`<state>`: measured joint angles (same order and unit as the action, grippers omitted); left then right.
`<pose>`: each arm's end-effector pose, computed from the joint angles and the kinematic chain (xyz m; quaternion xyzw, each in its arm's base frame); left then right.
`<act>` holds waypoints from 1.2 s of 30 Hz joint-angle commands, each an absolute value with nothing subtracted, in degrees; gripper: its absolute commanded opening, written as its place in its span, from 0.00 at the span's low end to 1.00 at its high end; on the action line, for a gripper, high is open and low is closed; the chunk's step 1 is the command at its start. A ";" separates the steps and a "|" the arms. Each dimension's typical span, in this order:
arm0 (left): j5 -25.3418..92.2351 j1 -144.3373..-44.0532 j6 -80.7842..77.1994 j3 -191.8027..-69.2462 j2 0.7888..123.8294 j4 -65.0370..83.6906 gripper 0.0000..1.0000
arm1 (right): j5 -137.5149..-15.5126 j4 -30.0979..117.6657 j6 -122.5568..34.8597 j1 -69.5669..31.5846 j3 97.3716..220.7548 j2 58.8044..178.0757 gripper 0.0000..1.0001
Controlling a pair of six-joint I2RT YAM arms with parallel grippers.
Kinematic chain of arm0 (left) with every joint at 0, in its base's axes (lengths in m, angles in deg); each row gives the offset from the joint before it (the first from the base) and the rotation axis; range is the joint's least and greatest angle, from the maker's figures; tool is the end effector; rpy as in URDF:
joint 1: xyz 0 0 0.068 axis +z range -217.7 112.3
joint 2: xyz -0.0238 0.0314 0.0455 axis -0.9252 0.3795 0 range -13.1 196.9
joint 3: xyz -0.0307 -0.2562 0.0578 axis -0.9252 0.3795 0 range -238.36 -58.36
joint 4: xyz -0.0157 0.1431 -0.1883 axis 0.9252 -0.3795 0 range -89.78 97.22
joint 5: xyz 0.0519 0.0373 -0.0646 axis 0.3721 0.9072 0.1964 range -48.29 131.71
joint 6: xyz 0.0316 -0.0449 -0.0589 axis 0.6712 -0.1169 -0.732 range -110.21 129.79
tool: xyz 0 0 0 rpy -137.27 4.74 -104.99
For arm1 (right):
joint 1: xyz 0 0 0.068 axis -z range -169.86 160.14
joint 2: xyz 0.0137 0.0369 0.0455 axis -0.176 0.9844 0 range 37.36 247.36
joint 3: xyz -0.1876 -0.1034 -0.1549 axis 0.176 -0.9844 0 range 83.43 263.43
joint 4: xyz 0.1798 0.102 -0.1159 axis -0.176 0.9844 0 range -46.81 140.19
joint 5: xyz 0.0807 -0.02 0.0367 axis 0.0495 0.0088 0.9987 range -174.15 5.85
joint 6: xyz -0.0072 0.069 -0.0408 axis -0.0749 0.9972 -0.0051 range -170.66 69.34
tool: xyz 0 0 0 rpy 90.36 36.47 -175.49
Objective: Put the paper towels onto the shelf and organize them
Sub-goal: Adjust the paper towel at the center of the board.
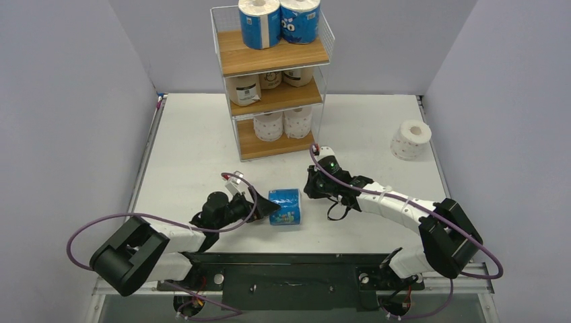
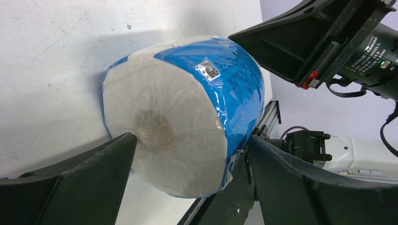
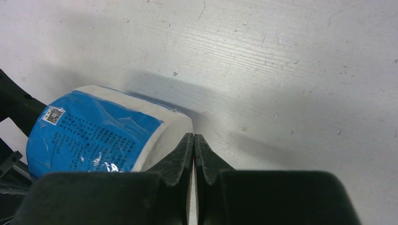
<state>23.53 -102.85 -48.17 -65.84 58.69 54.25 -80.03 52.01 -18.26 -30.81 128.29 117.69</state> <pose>0.1697 -0.1459 0.1432 -0.0654 0.7980 -0.5125 0.3102 0.2177 0.1956 0.1869 -0.0825 0.9173 0.2584 0.2915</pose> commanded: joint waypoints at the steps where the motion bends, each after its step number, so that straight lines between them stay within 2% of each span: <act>1: 19.96 -102.59 -50.51 -68.13 62.55 68.94 0.87 | -79.03 47.76 -17.02 -31.51 127.30 116.95 0.00; 6: 20.24 -102.51 -51.11 -67.77 63.73 72.44 0.84 | -78.71 46.73 -16.86 -31.75 126.50 116.97 0.00; 14: 23.32 -102.54 -46.31 -68.43 58.11 62.14 0.88 | -79.10 46.43 -17.53 -31.62 125.84 116.53 0.00; 19: 20.20 -102.81 -46.04 -69.60 59.20 63.96 0.87 | -78.67 45.70 -17.47 -31.63 125.88 116.84 0.00; 30: 13.59 -103.71 -51.08 -68.90 71.37 82.55 0.85 | -76.44 41.16 -17.33 -31.58 124.25 117.07 0.00; 33: 12.14 -103.69 -53.57 -68.98 76.07 89.82 0.81 | -75.94 40.29 -17.22 -31.54 124.16 117.52 0.00; 36: 11.09 -103.68 -54.97 -69.07 79.17 95.01 0.71 | -75.88 40.14 -17.37 -31.53 124.08 117.21 0.00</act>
<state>14.77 -103.38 -51.93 -67.50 76.16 79.82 -78.33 44.86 -17.43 -31.08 124.42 117.72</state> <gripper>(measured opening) 0.766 0.002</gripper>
